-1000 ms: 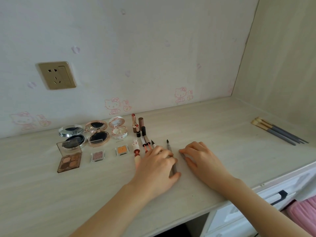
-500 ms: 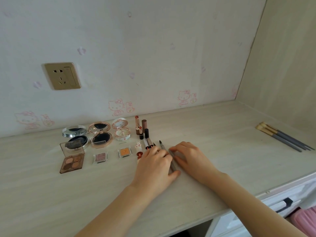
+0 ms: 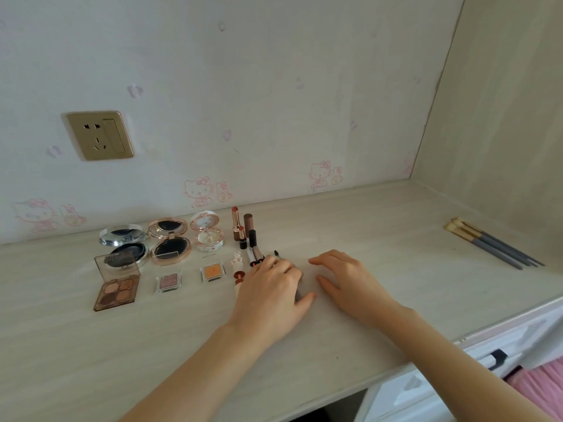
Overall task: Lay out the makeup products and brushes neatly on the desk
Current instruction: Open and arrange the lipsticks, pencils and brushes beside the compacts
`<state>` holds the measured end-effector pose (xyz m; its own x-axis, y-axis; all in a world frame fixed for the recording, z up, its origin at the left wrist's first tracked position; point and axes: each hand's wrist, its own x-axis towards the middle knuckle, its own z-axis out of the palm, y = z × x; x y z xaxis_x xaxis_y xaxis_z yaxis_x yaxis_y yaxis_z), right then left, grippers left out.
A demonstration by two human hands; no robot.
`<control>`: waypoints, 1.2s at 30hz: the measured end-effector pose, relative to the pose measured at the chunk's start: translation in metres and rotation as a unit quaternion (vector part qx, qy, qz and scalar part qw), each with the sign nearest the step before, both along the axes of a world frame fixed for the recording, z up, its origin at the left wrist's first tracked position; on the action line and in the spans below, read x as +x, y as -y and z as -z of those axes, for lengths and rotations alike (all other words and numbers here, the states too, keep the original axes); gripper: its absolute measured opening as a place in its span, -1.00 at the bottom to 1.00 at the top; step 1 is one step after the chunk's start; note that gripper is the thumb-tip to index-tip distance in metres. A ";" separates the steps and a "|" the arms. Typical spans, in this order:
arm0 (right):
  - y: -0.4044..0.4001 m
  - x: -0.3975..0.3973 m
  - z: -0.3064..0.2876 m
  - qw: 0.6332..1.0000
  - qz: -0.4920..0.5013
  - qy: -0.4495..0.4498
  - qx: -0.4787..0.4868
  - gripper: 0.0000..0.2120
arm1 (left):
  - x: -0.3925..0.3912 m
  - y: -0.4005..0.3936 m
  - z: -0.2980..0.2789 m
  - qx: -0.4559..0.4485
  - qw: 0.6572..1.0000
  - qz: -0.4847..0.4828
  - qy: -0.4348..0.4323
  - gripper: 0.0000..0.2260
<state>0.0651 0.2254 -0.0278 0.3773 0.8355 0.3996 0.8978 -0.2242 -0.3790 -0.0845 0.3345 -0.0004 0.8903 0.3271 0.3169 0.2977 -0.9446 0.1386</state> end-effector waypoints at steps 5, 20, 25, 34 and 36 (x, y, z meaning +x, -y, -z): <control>0.030 0.019 -0.004 0.999 0.040 0.022 -0.014 -0.73 | 0.026 0.009 -0.005 -0.010 0.999 0.032 0.023 -0.67; 0.156 0.096 -0.010 0.976 0.196 0.043 -0.089 -0.72 | 0.164 0.083 0.001 -0.074 0.988 0.133 0.011 -0.76; 0.187 0.128 -0.013 0.966 0.237 0.039 -0.098 -0.72 | 0.208 0.109 0.008 -0.081 0.984 0.157 -0.003 -0.75; 0.210 0.206 -0.028 0.933 0.348 0.032 -0.087 -0.74 | 0.275 0.148 0.006 -0.058 0.980 0.190 -0.026 -0.68; 0.210 0.225 -0.027 0.925 0.369 0.019 -0.089 -0.71 | 0.288 0.154 0.006 -0.045 0.979 0.198 -0.029 -0.64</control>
